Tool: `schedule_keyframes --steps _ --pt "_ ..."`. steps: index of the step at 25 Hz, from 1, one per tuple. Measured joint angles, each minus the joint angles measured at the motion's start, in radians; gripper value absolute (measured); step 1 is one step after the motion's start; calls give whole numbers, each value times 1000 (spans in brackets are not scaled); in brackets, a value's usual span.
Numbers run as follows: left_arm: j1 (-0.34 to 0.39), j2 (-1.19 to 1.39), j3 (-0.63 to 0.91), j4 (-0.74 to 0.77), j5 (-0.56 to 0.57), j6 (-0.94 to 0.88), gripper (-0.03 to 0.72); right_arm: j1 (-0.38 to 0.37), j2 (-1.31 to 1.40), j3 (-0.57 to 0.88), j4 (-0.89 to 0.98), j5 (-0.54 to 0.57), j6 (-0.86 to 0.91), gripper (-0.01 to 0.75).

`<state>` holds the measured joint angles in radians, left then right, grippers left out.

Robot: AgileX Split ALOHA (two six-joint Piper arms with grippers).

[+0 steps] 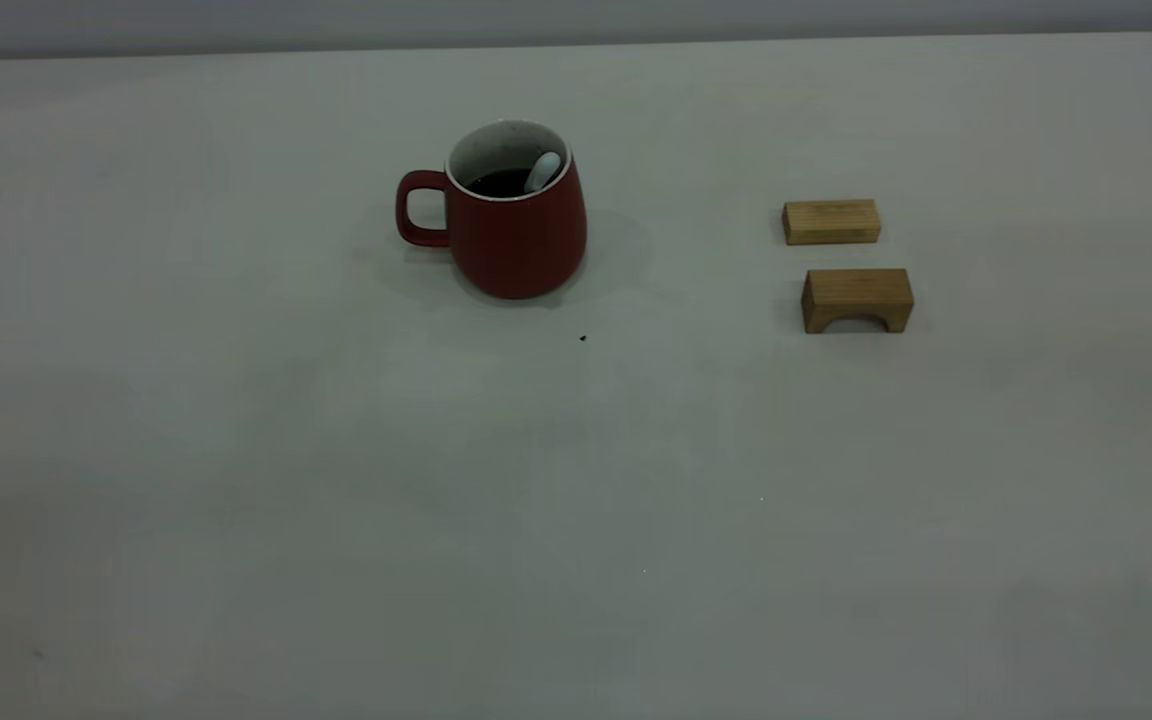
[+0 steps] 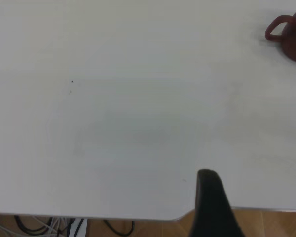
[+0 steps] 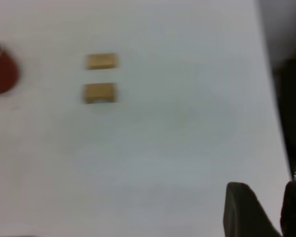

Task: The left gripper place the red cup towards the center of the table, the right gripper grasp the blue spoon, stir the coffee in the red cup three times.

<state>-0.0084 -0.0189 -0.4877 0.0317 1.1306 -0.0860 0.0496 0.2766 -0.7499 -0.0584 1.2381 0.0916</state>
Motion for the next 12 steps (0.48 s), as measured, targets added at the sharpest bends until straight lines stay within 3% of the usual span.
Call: schedule_keyframes --steps 6,12 --pt "0 0 0 0 0 0 521 -69 -184 188 11 -42 0 232" --pt "0 0 0 0 0 0 521 -78 -254 279 13 -94 -15 236"
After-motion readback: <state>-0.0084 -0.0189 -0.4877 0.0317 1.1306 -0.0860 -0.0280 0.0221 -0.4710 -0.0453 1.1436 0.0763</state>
